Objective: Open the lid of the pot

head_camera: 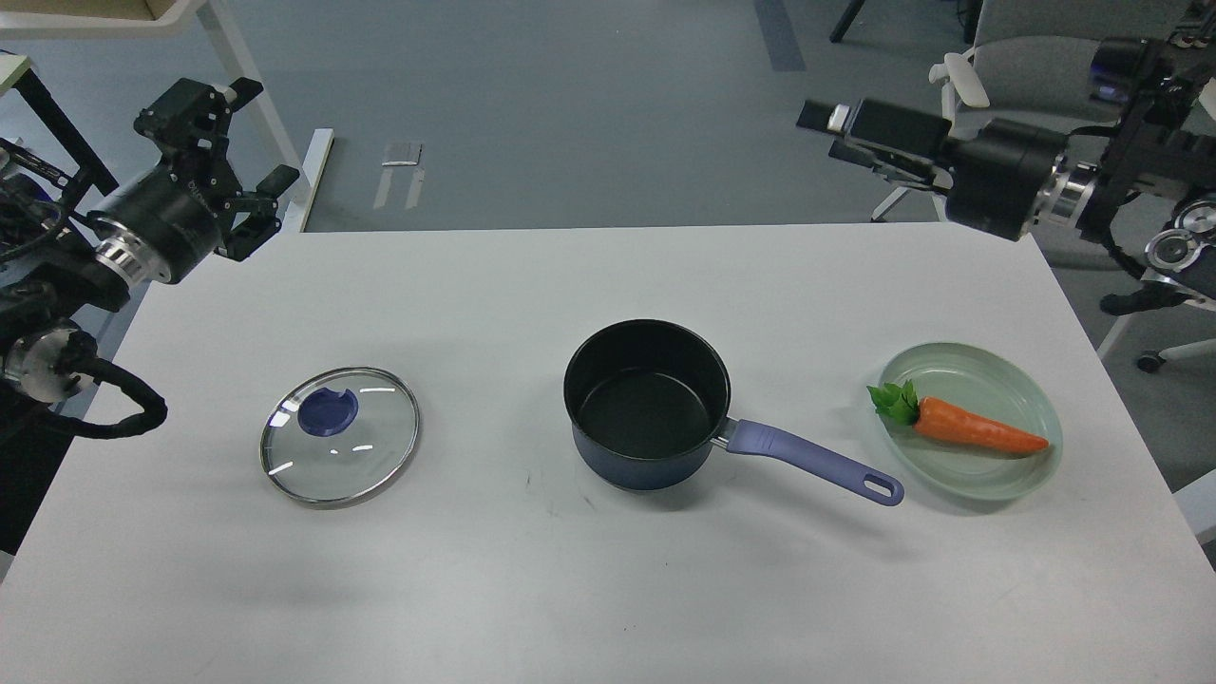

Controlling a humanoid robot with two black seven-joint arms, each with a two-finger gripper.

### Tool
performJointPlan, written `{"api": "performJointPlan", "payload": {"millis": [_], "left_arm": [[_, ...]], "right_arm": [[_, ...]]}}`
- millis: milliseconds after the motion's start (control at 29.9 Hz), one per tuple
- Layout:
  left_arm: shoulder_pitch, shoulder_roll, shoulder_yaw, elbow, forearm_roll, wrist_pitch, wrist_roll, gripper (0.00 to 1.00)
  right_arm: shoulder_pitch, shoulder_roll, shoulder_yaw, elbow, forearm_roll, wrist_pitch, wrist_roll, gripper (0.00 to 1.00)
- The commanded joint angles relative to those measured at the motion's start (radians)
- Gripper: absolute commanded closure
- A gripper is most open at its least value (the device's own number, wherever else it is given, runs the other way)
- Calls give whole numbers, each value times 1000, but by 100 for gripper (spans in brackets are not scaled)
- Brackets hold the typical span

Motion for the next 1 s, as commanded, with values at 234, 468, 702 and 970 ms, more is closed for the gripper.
{"api": "performJointPlan", "payload": {"millis": [234,468,702,970], "left_arm": [[71,-113,-65,161,-104,-152,39,0],[113,-136,-96,195,-166,-231,153,0],[131,-151,-98,195,-166,-231,155,0],[137,-173,-98,195,-163,-231,145,0]], "right_arm": [[-177,366,270,-251,294,-167,0,0],[-266,429,327,-286,478,-41,0,0],[-268,374,275,-406,509,386,0,0],[-266,331,196,-383,442,427,0,0]]}}
